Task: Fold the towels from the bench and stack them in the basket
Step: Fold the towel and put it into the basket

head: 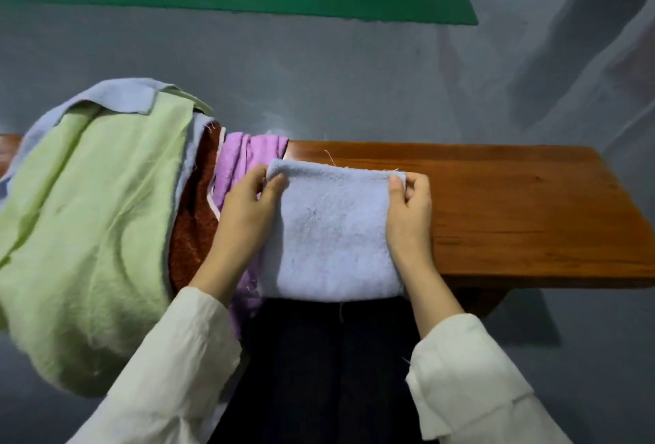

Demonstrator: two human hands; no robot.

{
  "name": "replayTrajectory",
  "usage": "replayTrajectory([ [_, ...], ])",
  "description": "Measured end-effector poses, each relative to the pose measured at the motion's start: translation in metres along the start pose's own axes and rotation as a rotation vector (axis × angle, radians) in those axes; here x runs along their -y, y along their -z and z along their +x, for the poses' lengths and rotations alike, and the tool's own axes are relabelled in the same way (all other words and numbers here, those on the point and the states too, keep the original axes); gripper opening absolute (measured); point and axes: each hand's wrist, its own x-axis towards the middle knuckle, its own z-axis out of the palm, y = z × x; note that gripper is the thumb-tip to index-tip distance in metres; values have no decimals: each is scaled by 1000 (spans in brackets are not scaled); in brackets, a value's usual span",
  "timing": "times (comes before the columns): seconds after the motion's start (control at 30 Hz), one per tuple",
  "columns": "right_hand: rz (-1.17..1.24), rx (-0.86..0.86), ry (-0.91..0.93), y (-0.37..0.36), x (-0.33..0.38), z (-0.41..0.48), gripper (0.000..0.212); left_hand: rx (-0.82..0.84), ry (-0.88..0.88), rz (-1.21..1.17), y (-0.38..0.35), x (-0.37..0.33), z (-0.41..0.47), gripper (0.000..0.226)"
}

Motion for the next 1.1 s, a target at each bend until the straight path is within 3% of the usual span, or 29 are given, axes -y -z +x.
replayTrajectory([
  [0.1, -50, -18, 16, -11, -7, 13, 10, -67, 2, 71, -10, 3, 15, 29],
  [0.3, -259, 61, -46, -19, -16, 29, 23, -50, 69, 197, -29, 24, 26, 31],
  [0.5, -257, 118, -101, -13, -5, 21, 26, 20, 149, 200, -20, 24, 25, 30],
  [0.63, -495, 167, -159, 2, 0, -3, 64, 33, 201, 323, -8, 24, 4, 32],
  [0.7, -668, 214, -193, 4, 4, -12, 70, 50, 239, 409, -10, 21, -2, 36],
  [0.83, -796, 290, -275, 8, 14, -14, 55, 76, 288, 469, -17, 9, -4, 39],
  [0.93, -818, 328, -361, 23, 16, -9, 44, 89, 372, 386, -22, 0, -12, 42],
  [1.1, -697, 323, -439, 43, 7, -10, 40, 156, 469, 294, -30, 7, -22, 38],
])
